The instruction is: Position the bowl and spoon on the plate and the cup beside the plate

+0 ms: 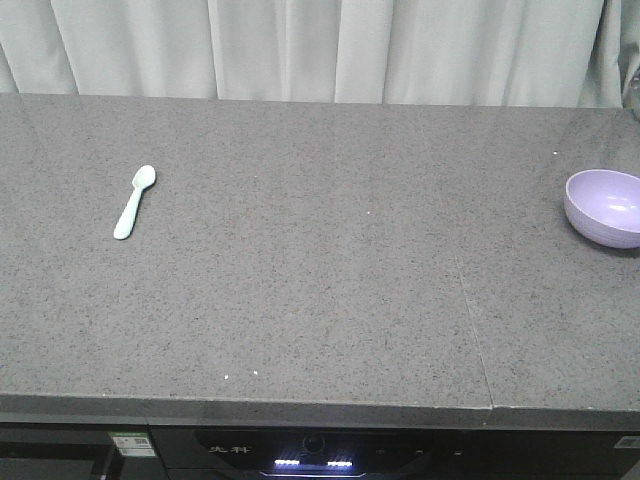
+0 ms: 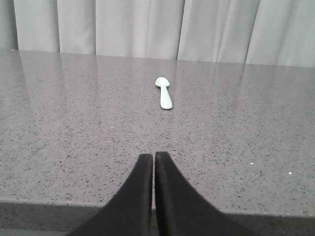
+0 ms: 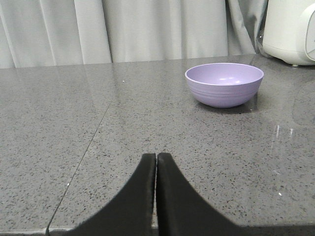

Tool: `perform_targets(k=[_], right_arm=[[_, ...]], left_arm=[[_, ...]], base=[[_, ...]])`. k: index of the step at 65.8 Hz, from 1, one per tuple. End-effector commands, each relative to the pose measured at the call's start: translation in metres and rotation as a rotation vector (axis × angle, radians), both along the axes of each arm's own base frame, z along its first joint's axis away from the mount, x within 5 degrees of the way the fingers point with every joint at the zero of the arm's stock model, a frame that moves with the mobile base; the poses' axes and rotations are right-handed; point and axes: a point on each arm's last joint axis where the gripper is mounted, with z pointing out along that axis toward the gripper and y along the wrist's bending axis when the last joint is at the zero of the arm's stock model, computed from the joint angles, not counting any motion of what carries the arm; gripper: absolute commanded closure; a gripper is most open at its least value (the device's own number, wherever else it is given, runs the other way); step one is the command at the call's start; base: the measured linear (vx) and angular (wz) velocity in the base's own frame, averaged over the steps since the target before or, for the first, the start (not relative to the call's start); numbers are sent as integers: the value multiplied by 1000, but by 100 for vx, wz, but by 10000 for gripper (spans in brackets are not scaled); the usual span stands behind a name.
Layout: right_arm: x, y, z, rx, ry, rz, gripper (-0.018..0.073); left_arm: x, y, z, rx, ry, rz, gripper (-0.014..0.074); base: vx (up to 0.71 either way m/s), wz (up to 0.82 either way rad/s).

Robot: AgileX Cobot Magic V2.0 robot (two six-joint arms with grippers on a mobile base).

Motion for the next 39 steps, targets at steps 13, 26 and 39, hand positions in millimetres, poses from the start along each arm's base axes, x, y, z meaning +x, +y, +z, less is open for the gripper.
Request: perform_targets(k=[13, 26, 39], right_arm=[[0, 0, 2, -15, -68, 1, 564], [0, 0, 2, -15, -68, 1, 564], [0, 0, 2, -15, -68, 1, 564]], left_arm=[[0, 0, -3, -10, -57, 0, 602], [0, 0, -3, -10, -57, 0, 602], [0, 0, -3, -10, -57, 0, 602]], base=[[1, 1], [1, 0], [1, 1]])
